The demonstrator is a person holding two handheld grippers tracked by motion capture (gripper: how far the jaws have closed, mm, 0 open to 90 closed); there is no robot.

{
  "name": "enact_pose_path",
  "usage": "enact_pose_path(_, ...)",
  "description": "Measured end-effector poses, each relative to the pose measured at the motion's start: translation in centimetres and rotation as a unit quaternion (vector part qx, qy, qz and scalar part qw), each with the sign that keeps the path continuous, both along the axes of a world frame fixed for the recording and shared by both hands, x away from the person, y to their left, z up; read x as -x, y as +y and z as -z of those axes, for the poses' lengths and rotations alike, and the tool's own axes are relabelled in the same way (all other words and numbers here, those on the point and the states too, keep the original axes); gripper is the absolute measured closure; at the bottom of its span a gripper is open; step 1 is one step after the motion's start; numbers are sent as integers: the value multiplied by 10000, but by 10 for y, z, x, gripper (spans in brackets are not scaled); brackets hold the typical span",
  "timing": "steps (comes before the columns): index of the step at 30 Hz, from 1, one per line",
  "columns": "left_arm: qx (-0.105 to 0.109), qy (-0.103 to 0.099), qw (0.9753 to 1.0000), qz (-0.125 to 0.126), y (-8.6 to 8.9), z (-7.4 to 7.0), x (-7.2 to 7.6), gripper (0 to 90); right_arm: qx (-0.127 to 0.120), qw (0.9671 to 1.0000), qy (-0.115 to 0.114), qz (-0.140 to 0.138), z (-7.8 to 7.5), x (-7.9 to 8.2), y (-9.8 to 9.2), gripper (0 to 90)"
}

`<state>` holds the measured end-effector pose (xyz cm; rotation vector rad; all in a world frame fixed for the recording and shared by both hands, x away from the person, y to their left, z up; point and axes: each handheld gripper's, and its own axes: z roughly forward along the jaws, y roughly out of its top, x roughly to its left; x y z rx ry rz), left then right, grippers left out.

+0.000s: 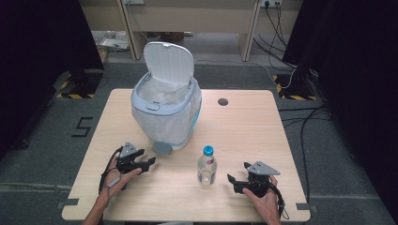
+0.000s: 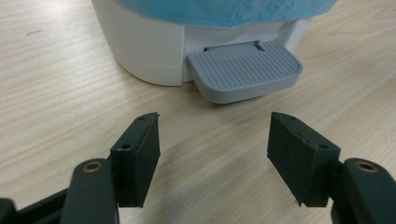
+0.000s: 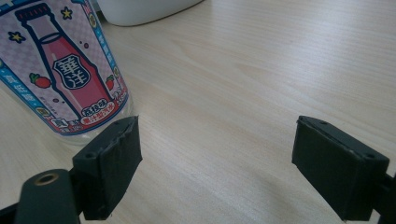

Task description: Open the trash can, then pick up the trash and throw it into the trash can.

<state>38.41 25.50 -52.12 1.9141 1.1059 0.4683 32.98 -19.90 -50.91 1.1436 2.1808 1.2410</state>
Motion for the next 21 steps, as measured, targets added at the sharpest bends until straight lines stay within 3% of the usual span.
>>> enact_pose_path(3,-235,282,9993,-5,-1,2,-2,335,-3,10000,24,1,0,2,0,158)
enact_pose_path(12,-541,189,9983,81,-6,2,-1,316,-107,9999,-23,-130,-2,12,5,158)
enact_pose_path(21,-547,190,9983,72,-6,2,-1,316,-202,9983,-211,-512,-11,23,20,155)
